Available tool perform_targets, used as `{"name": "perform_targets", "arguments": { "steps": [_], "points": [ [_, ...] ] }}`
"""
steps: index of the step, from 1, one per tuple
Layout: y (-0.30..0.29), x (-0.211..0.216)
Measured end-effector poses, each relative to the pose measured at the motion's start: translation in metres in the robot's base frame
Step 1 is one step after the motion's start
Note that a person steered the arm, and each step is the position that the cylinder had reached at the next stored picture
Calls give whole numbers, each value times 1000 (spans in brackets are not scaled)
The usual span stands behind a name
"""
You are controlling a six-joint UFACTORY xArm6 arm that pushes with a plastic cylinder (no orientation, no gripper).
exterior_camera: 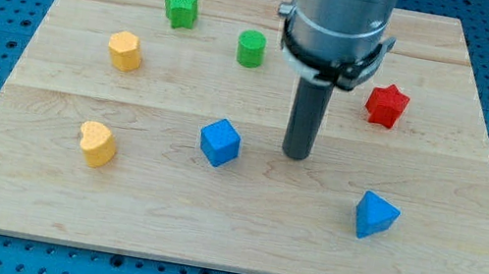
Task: Move the red star diagonally to the top left of the blue cube
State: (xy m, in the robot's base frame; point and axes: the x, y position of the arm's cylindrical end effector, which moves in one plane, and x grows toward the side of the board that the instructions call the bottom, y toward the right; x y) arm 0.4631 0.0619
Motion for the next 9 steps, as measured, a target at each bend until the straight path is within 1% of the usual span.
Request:
{"name": "perform_targets", "arguments": {
  "steps": [1, 2, 3, 4, 5, 6, 7, 8, 9],
  "points": [
    [10, -40],
    [11, -18],
    [73, -15],
    [151, -14],
    [163, -66],
    [102, -76],
    [52, -74],
    [30, -74],
    [26, -74]
  ]
}}
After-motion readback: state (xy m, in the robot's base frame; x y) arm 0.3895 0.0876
